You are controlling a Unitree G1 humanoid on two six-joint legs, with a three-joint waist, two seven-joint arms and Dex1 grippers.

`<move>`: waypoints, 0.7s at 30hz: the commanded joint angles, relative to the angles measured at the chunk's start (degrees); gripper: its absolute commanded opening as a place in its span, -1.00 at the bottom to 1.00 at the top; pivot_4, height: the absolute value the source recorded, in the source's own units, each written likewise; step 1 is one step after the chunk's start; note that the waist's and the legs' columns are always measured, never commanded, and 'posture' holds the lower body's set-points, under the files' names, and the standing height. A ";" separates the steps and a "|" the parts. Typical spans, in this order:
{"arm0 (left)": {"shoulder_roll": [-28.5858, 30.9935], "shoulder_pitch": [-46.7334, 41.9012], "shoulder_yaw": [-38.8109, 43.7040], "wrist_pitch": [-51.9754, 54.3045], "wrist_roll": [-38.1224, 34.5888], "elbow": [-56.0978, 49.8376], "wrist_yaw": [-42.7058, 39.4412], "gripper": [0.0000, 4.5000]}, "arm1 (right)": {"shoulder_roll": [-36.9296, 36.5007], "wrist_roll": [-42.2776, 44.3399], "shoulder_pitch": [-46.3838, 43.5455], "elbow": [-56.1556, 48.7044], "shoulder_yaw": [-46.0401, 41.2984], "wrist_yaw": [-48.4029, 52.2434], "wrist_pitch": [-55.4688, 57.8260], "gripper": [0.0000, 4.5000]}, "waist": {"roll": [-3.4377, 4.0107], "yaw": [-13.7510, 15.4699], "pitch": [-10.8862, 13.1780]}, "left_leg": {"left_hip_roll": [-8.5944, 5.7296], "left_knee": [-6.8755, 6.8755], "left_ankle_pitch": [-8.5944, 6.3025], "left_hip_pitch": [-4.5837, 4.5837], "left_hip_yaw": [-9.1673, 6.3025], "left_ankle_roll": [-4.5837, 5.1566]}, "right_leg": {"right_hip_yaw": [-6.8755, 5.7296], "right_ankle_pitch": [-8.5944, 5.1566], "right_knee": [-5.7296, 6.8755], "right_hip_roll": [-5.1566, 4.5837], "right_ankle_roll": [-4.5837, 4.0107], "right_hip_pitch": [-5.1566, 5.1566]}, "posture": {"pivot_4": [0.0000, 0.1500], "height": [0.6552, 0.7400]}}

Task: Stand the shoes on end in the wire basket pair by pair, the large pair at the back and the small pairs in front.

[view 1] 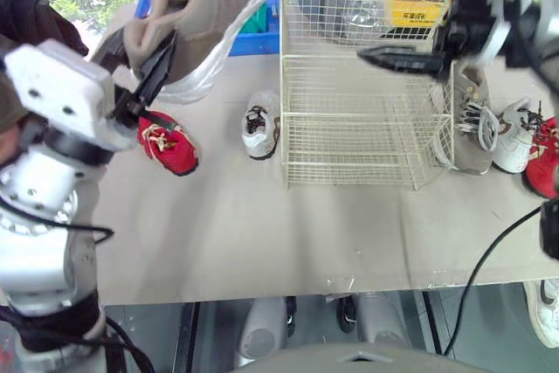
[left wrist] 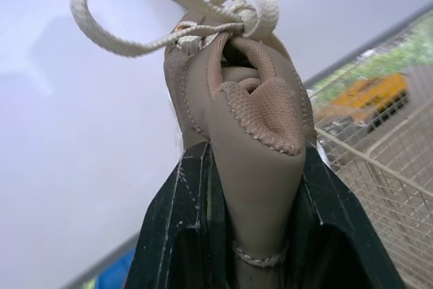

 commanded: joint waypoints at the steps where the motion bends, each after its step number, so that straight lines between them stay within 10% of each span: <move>1: 3.66 -5.02 -1.30 -7.72 -2.42 4.40 -9.54 -0.67 | 0.12 -3.16 -12.18 12.51 0.09 9.59 -3.34 1.00 | 0.05 -0.05 0.04 | 0.00 -0.01 0.04 0.00 0.02 -0.06 | 0.01 -0.02 0.01 0.00 0.04 -0.01 | 1.00 1.00; 16: 3.30 -26.55 -16.46 -36.07 1.95 27.50 -32.74 -0.68 | 11.89 -22.74 -35.73 44.14 23.74 24.31 -18.69 1.00 | 0.18 -1.47 0.13 | -0.01 0.04 0.20 -0.84 0.47 -0.33 | 0.02 0.15 0.17 0.04 0.41 -0.84 | 1.00 1.00; 21: 2.90 -30.28 -17.65 -42.60 4.16 31.97 -33.65 -0.68 | 11.85 -25.65 -36.18 46.92 31.29 24.31 -23.93 0.24 | 0.18 -1.45 0.13 | -0.01 0.04 0.20 -0.87 0.48 -0.33 | 0.00 0.15 0.15 0.05 0.42 -0.87 | 1.00 1.00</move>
